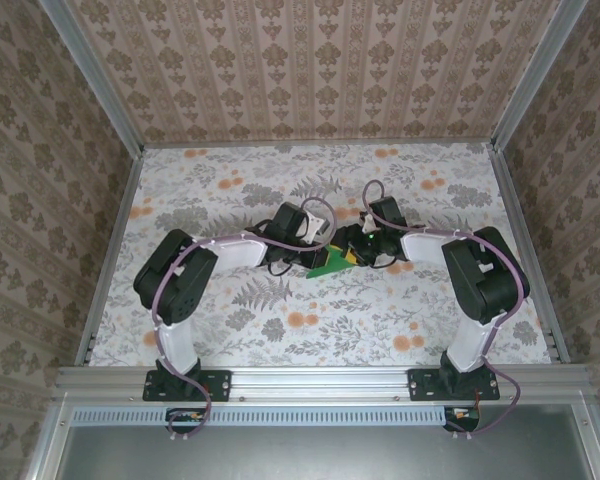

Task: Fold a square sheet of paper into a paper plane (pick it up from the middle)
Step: Fourth fold the wing at the center of the table.

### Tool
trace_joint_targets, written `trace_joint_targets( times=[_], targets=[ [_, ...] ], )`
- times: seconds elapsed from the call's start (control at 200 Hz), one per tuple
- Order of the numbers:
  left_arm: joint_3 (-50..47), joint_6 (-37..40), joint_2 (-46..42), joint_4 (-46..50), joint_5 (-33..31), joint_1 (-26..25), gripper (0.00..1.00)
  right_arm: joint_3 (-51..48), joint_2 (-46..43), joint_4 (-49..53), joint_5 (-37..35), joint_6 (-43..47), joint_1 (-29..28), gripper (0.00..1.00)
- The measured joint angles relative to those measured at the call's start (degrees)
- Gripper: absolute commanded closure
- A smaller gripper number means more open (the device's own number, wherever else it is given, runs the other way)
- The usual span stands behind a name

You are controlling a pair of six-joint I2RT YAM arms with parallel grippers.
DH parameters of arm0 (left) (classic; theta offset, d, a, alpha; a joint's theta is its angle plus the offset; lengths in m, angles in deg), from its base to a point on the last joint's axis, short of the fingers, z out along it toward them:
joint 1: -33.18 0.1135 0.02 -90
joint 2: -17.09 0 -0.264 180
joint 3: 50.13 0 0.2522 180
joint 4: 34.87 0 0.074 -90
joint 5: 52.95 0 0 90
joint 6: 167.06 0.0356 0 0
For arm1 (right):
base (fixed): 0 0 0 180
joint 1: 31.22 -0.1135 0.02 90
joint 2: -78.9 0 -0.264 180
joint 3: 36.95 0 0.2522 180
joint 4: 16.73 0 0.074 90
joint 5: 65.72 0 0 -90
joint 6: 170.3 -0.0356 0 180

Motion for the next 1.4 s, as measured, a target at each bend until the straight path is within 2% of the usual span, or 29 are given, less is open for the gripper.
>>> trace_joint_targets(
  times=[0.365, 1.055, 1.4],
  targets=[
    [0.5, -2.6, 0.9, 1.6, 0.5, 0.0, 0.92, -4.5, -1.6, -2.4, -0.1, -1.5, 1.4, 0.44],
    [0.7, -8.9, 2.9, 1.0, 0.8, -0.4, 0.91, -2.4, 0.8, -2.8, 0.2, -1.9, 1.4, 0.49],
    [-5.1, -12.3, 1.2, -7.9, -1.1, -0.4, 0.89, -0.9, 1.5, 0.0, 0.2, -0.9, 1.3, 0.48]
  ],
)
